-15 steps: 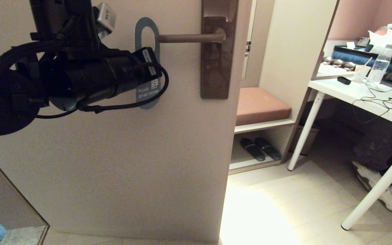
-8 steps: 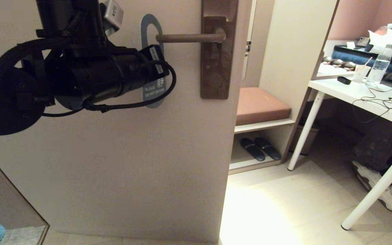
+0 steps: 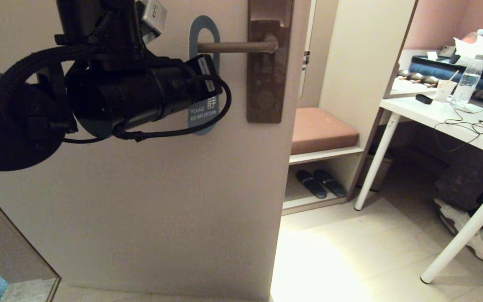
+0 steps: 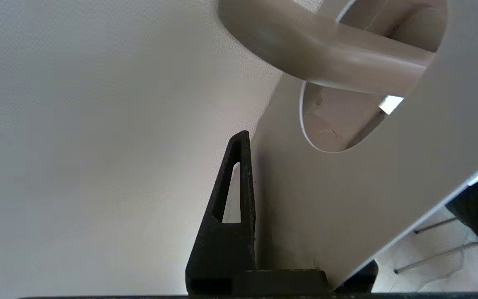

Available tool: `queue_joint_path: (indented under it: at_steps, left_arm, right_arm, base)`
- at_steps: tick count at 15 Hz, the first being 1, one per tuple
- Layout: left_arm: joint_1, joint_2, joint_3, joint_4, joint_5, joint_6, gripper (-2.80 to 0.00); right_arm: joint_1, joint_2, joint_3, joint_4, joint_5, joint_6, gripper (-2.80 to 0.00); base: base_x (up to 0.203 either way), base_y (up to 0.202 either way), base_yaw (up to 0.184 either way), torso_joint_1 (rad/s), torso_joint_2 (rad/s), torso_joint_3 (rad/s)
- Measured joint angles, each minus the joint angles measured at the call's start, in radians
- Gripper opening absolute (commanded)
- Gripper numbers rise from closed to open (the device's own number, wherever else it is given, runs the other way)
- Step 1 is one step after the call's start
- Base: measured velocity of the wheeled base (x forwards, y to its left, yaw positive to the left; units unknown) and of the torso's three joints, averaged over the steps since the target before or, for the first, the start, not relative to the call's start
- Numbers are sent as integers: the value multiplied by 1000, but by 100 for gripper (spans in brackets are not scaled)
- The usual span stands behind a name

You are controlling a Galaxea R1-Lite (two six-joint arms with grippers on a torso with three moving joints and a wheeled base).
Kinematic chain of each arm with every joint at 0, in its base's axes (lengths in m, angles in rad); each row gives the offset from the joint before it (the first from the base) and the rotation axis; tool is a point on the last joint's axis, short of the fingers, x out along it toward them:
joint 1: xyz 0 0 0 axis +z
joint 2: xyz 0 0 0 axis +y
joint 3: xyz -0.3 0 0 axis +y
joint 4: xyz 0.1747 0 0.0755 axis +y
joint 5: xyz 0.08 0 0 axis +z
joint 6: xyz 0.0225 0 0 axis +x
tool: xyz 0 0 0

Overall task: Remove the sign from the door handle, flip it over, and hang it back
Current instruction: Hang the sign back with the other side facing out

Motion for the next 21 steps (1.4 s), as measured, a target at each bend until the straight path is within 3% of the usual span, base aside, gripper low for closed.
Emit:
queue_joint_path:
  at_steps: [10, 21]
  left_arm:
    - [-77, 13, 0, -5, 8, 1, -280]
    - [-102, 65, -71, -8, 6, 23, -280]
  right_arm:
    - [0, 0, 0, 0, 1, 0, -280]
    - [0, 0, 0, 0, 0, 0, -280]
  base:
    - [0, 0, 0, 0, 0, 0]
    - [0, 0, 0, 0, 0, 0]
